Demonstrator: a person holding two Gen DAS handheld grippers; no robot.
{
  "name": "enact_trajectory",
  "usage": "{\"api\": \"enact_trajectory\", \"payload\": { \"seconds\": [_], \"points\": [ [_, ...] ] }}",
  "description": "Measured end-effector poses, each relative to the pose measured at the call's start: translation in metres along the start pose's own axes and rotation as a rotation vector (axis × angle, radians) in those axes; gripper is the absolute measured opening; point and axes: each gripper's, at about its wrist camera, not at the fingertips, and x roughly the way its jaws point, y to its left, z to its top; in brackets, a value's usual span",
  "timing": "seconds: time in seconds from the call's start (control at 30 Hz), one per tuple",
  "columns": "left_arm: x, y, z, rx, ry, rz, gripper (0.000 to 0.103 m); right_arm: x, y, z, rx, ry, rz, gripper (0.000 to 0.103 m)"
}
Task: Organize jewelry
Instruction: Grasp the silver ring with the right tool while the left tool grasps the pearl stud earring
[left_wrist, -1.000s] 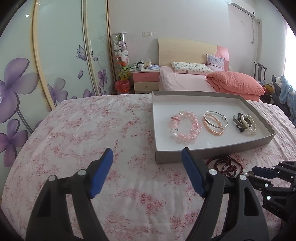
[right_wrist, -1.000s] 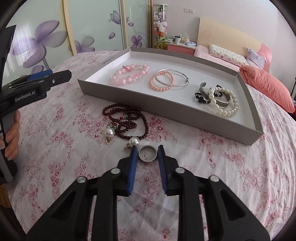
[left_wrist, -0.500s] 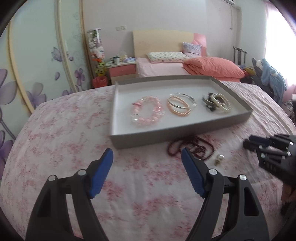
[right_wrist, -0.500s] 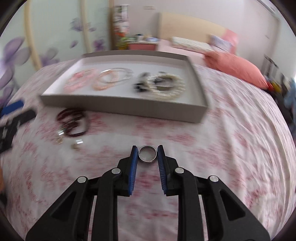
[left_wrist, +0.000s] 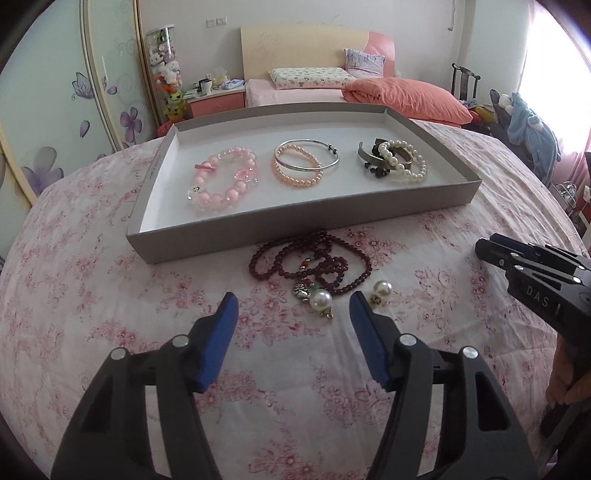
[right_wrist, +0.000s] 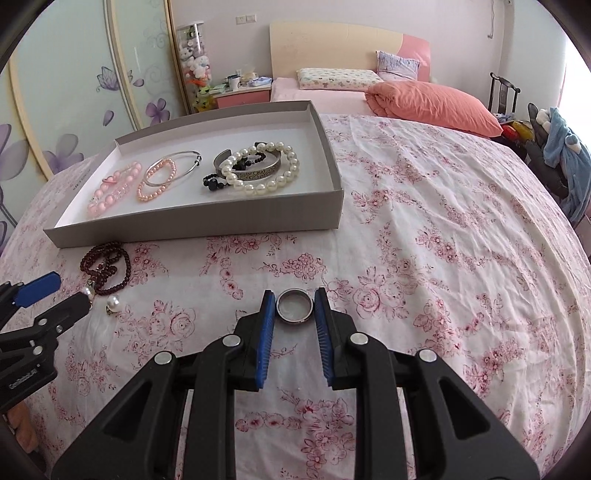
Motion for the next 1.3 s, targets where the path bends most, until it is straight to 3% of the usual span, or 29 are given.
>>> {"api": "enact_trajectory", "payload": {
  "seconds": [0.27, 0.5, 0.9, 1.07, 1.3],
  "points": [
    [0.009, -0.003, 0.003, -0.030, 0.028, 0.005, 0.041, -0.001, 0.000, 0.000, 0.005, 0.000, 0.008, 0.024],
    [0.009, 0.006, 0.004, -0.064, 0.026, 0.004, 0.015, -0.001, 0.000, 0.000, 0.005, 0.000, 0.009, 0.024],
    [-0.007, 0.041, -0.014, -0.072, 0.020, -0.012, 0.015, -0.001, 0.000, 0.000, 0.008, 0.000, 0.012, 0.024],
    [-0.013, 0.046, -0.021, -0.061, 0.008, -0.020, 0.035, -0.002, 0.000, 0.000, 0.013, -0.001, 0.020, 0.024],
    [-0.016, 0.049, -0.025, -0.060, -0.005, -0.020, 0.041, -0.002, -0.003, 0.000, 0.022, -0.001, 0.034, 0.024]
  ]
}}
